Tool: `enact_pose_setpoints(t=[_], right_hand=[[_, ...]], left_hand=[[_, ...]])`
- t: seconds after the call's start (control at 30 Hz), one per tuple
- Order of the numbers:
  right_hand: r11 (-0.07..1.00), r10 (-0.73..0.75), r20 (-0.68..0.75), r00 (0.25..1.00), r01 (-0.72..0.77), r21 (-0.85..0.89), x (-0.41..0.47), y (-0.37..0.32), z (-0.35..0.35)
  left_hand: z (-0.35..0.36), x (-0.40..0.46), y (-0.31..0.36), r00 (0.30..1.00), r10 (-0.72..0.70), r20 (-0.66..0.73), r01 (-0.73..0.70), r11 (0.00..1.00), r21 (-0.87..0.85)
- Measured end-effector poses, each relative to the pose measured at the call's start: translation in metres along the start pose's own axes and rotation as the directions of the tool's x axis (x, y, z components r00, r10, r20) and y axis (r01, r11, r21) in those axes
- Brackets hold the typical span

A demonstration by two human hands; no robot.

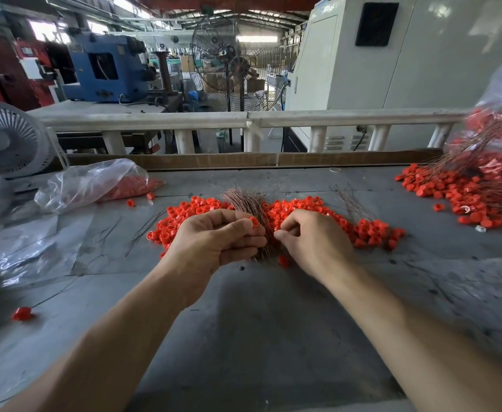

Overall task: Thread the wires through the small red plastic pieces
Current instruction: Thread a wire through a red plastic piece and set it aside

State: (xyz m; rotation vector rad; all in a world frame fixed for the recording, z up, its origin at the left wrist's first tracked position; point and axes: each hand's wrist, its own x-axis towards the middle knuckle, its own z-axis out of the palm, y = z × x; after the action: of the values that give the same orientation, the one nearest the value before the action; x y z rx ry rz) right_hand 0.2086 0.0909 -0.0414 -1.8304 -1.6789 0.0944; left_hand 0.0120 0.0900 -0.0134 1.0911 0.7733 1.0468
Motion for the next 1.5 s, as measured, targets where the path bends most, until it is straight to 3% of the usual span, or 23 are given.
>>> enact_pose_setpoints(t=[0.3,0.5,0.7,0.87,1.0,1.5], right_hand=[[1.0,0.004,-0.003,1.0,-0.004,0.017,0.003,-0.001,0.002],[0.965,0.106,-0.019,0.994,-0.098,0.244,0.005,0.001,-0.008],[0.721,0.083,0.041,0.996,-0.089,0.687,-0.005,-0.012,-0.024],[0.565,0.0,0.098,0.995,-0.081,0.821,-0.011,-0.021,-0.026],[0.59,-0.059,0.105,0.993,-0.05,0.806,-0.014,-0.023,-0.025],[0.781,-0.172,-0.199,0.965,0.257,0.569,-0.023,-0.031,-0.025]], left_hand=[[0.001,0.0,0.0,1.0,-0.004,-0.005,0.004,1.0,0.009],[0.002,0.0,0.001,1.0,-0.002,-0.006,0.002,1.0,0.008],[0.002,0.0,0.001,1.0,0.024,0.001,-0.024,1.0,0.0],[0.0,0.001,0.0,0.999,0.049,0.005,-0.049,0.998,-0.025],[-0.001,0.002,0.0,0.997,0.078,0.011,-0.077,0.996,-0.036],[0.002,-0.001,-0.003,0.988,0.151,0.032,-0.152,0.988,0.036]])
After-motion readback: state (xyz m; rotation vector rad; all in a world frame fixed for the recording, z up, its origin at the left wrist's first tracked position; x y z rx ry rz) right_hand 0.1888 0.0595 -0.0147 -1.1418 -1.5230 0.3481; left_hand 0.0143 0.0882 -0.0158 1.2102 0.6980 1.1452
